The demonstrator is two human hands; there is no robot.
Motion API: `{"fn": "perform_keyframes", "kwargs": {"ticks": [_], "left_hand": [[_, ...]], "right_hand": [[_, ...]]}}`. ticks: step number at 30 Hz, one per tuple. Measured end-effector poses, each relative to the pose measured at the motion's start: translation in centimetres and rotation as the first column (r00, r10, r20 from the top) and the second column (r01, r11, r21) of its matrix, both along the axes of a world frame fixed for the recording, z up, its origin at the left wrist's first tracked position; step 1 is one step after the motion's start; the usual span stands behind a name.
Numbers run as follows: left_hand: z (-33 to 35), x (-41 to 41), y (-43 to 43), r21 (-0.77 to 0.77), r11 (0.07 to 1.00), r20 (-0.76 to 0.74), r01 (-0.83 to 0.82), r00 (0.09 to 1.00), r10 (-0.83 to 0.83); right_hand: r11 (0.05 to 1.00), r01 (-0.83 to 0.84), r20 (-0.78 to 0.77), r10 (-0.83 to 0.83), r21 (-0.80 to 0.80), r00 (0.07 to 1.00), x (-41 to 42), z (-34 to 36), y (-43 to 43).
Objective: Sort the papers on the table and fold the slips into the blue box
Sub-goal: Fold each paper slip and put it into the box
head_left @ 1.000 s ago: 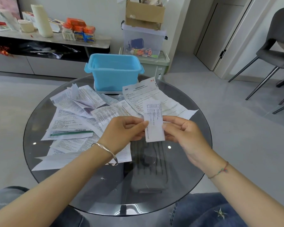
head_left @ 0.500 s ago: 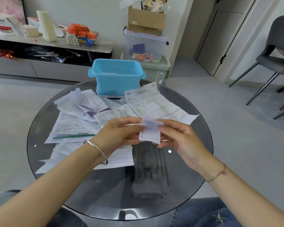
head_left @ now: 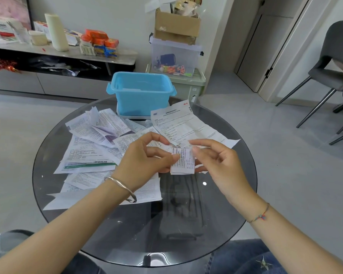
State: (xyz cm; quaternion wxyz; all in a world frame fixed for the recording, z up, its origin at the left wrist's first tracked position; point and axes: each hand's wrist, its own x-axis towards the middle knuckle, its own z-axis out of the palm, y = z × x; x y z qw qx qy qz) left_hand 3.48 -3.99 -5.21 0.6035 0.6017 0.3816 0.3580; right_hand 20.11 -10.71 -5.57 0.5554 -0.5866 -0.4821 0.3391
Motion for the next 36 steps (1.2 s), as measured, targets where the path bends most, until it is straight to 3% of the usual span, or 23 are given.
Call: {"fn": "perform_keyframes", "kwargs": {"ticks": [4, 18, 24, 28, 34, 36], "left_hand": [[-0.3, 0.1, -0.1, 0.124, 0.992, -0.068, 0.019, 0.998, -0.010], [-0.6, 0.1, 0.5, 0.201, 0.980, -0.109, -0.006, 0.994, 0.028], [-0.2, -0.2, 1.1, 0.196, 0.980, -0.070, -0.023, 0.997, 0.037], [-0.2, -0.2, 1.2, 0.176, 0.984, -0.068, -0.020, 0.997, 0.033], [-0.7, 0.0, 1.5, 0.196, 0.981, -0.101, -0.007, 0.994, 0.028], [-0.8, 0.0, 1.6, 0.203, 0.979, -0.096, -0.008, 0.995, 0.028]], "right_hand": [[0.999, 0.016, 0.003, -0.015, -0.044, 1.000, -0.1, -0.3, 0.4], [0.998, 0.000, 0.078, 0.005, -0.061, 0.997, -0.6, -0.7, 1.1], [0.988, -0.063, -0.102, 0.048, -0.145, 0.994, -0.3, 0.2, 1.5], [0.990, -0.043, -0.099, 0.030, -0.137, 0.995, -0.1, 0.1, 1.6], [0.998, -0.020, 0.145, 0.029, -0.060, 0.989, -0.3, -0.1, 1.6], [0.999, -0.017, 0.153, 0.025, -0.050, 0.988, -0.4, -0.2, 1.6]]}}
